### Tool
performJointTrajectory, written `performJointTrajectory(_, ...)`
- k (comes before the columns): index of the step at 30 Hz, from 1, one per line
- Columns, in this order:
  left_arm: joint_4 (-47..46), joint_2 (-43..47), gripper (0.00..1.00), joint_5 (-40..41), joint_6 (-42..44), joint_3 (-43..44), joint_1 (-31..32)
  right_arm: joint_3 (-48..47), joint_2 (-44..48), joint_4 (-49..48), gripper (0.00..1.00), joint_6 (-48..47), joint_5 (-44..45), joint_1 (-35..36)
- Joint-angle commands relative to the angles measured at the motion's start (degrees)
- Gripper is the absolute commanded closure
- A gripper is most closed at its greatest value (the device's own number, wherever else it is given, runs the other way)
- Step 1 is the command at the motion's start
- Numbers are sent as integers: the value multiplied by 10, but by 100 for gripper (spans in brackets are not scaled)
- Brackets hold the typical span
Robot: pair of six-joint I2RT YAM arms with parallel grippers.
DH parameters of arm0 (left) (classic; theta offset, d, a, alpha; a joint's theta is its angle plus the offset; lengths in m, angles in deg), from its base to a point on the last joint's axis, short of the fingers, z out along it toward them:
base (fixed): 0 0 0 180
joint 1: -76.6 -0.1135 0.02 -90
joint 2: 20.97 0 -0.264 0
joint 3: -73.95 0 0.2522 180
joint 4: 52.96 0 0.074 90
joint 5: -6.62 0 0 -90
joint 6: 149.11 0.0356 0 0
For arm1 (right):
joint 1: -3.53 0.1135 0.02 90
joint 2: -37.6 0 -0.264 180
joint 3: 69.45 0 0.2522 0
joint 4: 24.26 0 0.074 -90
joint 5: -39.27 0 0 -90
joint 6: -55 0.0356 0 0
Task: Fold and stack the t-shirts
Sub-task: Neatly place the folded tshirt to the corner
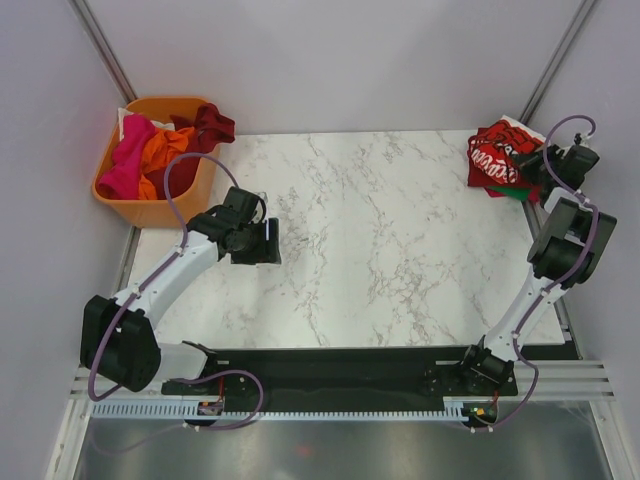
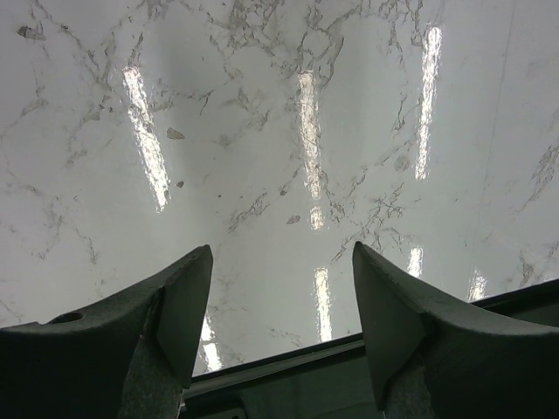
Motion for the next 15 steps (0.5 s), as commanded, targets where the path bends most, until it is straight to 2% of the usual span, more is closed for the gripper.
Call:
performJointTrajectory(1,-17,12,27,6,17,0,1,-38,10,54,100,11,64,-37)
performJointTrajectory(4,-18,13,27,7,17,1,1,-120,3,76,100,37,45,-22)
performJointTrajectory(6,-17,12,27,10,18,2,1,-207,-16,84,100,63,27,-6)
performJointTrajectory(11,-17,13,27,20,18,2,1,-429,-112,54,100,192,-23,26)
performJointTrajectory(15,-17,13,27,23,17,1,1,-480,-152,-45,100,275,-17,32)
